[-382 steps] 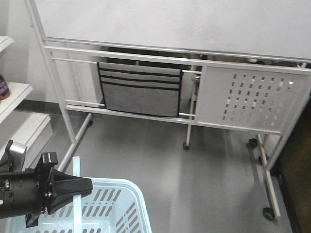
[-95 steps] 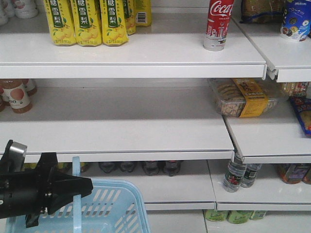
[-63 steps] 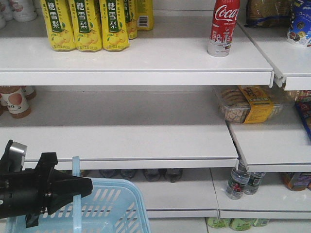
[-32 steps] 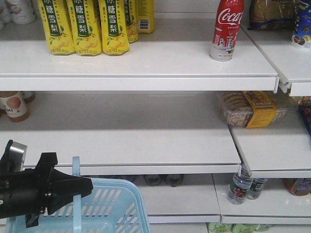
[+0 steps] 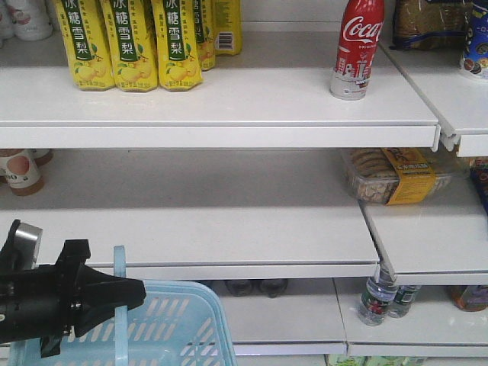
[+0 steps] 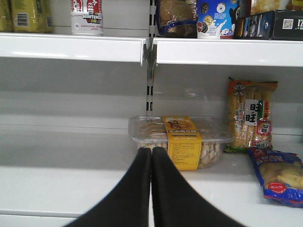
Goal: Place coke in basket with both arms
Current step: 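Drive up to the shelf with the red Coca-Cola bottle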
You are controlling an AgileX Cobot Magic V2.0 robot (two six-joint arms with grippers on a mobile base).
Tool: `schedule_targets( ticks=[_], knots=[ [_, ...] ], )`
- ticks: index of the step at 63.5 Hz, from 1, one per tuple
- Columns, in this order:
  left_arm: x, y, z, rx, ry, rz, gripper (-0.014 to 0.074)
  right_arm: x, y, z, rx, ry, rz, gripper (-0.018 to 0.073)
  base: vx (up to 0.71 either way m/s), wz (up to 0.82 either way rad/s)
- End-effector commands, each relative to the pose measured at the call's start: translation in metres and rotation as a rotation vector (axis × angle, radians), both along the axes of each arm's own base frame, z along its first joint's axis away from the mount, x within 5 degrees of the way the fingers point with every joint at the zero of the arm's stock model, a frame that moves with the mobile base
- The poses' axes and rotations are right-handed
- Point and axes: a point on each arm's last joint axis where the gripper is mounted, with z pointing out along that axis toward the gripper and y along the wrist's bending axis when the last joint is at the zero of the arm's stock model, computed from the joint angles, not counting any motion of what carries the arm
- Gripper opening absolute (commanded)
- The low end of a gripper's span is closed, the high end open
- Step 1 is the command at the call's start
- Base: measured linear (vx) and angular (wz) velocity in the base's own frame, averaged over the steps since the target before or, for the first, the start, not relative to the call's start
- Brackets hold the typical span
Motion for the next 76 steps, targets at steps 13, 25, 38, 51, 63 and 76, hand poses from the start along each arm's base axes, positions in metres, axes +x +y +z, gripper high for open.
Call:
schedule_targets(
  ticks=[13, 25, 38, 51, 63, 76],
  knots=[
    [0.0016, -0.0029, 0.0166, -0.093, -0.048, 0.002, -0.0006, -0.0010, 0.0002, 0.0045, -0.006, -0.077, 0.000, -0.0010, 0.02, -0.01],
    [0.0016, -0.0029, 0.0166, -0.093, -0.048, 0.002, -0.0006, -0.0010, 0.0002, 0.0044, -0.006, -0.076, 0.000, -0.0010, 0.02, -0.01],
    [0.0016, -0.0029, 0.0166, -0.093, -0.048, 0.002, -0.0006, -0.0010, 0.0002, 0.0044, -0.006, -0.076, 0.000, -0.0010, 0.02, -0.01],
    [0.0016, -0.0029, 0.0166, -0.093, -0.048, 0.002, -0.0006, -0.0010, 0.0002, 0.0044, -0.006, -0.076, 0.000, -0.0010, 0.02, -0.01],
    [0.0016, -0.0029, 0.0166, -0.093, -0.048, 0.002, -0.0006, -0.0010, 0.0002, 0.0044, -0.006, -0.076, 0.000, -0.0010, 0.02, -0.01],
    [0.0016, -0.0029, 0.0166, -0.093, -0.048, 0.002, -0.0006, -0.0010, 0.0002, 0.0044, -0.006, -0.076, 0.000, -0.0010, 0.02, -0.01]
  ],
)
